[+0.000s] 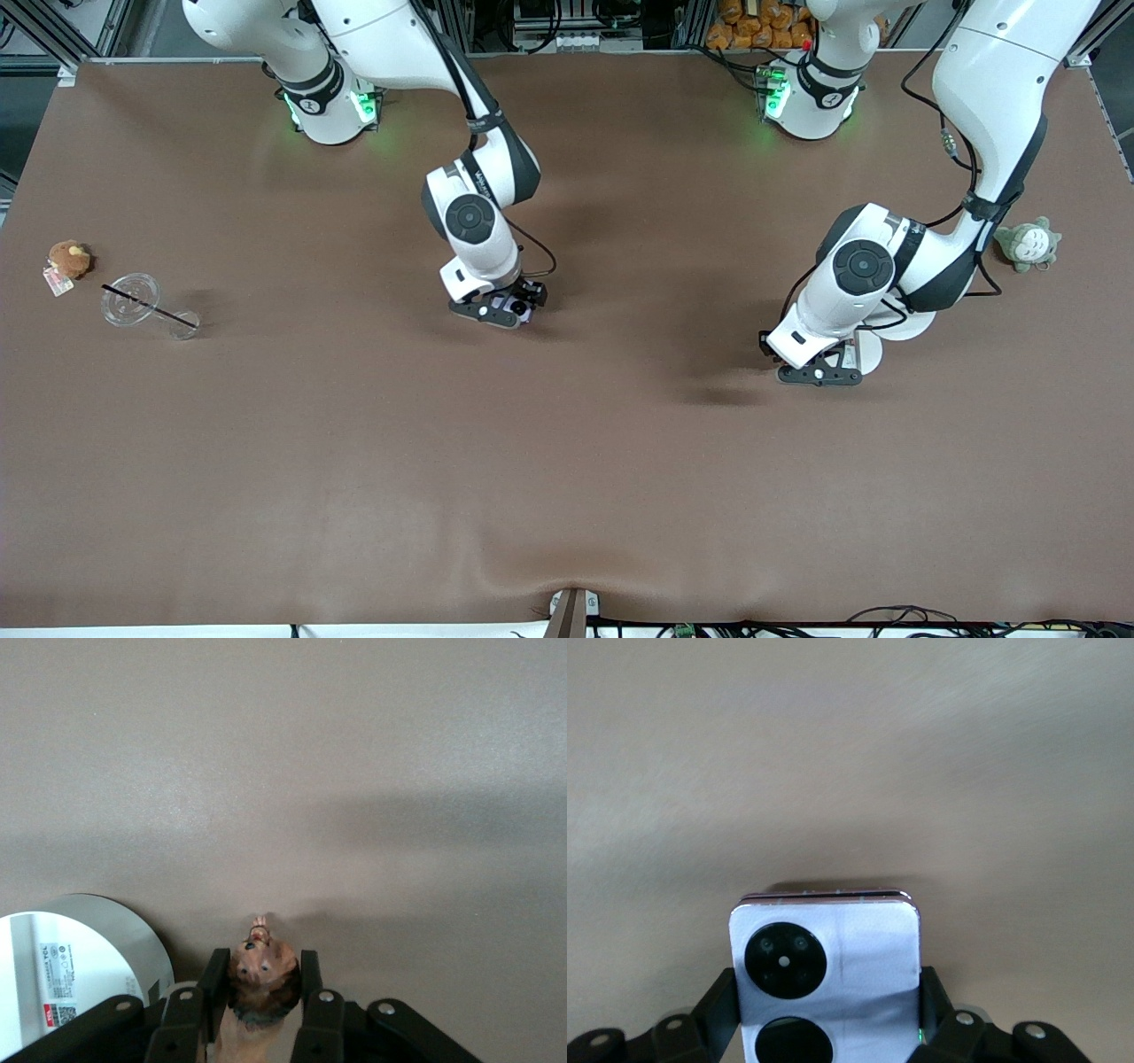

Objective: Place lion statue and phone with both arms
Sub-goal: 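Carry the phone toward the clear cup while the left gripper releases the lion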

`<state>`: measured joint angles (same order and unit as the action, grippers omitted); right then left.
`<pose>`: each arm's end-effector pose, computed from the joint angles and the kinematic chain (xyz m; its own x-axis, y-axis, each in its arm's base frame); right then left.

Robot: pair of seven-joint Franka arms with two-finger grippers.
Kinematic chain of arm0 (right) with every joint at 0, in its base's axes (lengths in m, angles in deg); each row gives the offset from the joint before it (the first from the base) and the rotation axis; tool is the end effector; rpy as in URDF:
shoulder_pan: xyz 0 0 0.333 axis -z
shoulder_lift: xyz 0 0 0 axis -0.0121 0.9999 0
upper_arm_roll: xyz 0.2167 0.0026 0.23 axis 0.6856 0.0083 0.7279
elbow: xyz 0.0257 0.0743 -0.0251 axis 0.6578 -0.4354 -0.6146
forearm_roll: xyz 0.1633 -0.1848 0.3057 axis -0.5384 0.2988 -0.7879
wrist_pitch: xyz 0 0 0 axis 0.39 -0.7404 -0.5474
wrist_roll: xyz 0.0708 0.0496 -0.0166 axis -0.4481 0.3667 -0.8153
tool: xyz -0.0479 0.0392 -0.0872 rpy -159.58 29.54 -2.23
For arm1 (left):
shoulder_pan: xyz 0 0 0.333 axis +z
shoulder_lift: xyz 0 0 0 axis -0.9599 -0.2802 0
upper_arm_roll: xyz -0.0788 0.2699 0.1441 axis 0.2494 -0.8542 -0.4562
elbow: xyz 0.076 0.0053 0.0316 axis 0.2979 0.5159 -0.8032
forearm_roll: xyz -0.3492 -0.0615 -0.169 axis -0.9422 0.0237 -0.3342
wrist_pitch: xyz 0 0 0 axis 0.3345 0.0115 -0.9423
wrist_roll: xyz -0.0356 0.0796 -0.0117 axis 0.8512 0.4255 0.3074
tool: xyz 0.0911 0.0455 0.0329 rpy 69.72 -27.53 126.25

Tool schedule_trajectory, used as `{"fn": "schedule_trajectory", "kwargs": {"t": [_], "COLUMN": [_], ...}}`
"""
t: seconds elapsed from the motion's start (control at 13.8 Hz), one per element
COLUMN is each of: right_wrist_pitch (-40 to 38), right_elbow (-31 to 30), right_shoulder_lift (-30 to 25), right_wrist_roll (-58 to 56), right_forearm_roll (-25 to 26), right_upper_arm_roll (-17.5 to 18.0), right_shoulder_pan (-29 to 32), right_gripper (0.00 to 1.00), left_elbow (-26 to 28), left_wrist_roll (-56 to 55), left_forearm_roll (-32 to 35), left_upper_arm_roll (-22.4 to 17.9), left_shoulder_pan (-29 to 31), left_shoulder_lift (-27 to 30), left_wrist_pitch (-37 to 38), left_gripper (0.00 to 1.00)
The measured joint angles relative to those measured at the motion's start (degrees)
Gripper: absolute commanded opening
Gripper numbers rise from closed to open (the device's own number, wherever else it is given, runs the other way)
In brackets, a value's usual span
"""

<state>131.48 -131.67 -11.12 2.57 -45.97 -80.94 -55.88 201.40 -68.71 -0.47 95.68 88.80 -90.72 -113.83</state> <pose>0.4687 0.3927 0.1937 0.9488 -0.2985 -0.1038 -0.3015 -0.9534 -0.0140 0.5728 -0.1589 0.2311 0.9951 -0.0820 0.0559 -0.0779 -0.9943 -0.0722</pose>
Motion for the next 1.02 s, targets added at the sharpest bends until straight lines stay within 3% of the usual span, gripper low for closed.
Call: {"fn": "schedule_trajectory", "kwargs": {"t": [0.07,0.15,0.22,0.29,0.65,0.8,1.02], "right_wrist_pitch": [-3.78,-7.49,-10.95,-13.78,-20.84,-22.46,-22.94], "right_elbow": [0.45,0.62,0.63,0.62,0.12,0.01,-0.62], "right_shoulder_lift": [-1.36,-2.99,-4.63,-6.06,-9.94,-10.6,-11.34], "right_wrist_roll": [-1.72,-4.18,-6.34,-8.24,-14.91,-17.37,-19.26], "right_forearm_roll": [0.01,0.01,0.04,0.38,9.48,10.39,12.48], "right_upper_arm_roll": [-1.67,-3.34,-4.99,-6.46,-10.99,-12.42,-14.31], "right_shoulder_pan": [0.03,0.07,0.11,0.15,0.25,0.25,0.27], "right_gripper": [0.0,0.0,0.0,0.0,0.0,0.0,0.0], "left_elbow": [-0.17,-0.36,-0.49,-0.55,-1.8,-2.69,-7.01], "left_wrist_roll": [0.0,0.02,0.08,0.15,0.26,0.27,0.27], "left_forearm_roll": [0.0,0.0,0.0,0.0,0.0,0.0,0.0], "left_upper_arm_roll": [0.0,0.0,0.0,-0.01,0.08,0.26,3.59], "left_shoulder_pan": [0.0,0.0,0.01,0.02,1.56,1.7,1.85], "left_shoulder_lift": [-0.15,-0.28,-0.38,-0.44,-0.38,0.5,3.0], "left_wrist_pitch": [-0.02,-0.03,-0.03,-0.03,-0.03,0.54,9.22], "left_gripper": [0.1,0.34,0.79,1.0,1.0,1.0,1.0]}}
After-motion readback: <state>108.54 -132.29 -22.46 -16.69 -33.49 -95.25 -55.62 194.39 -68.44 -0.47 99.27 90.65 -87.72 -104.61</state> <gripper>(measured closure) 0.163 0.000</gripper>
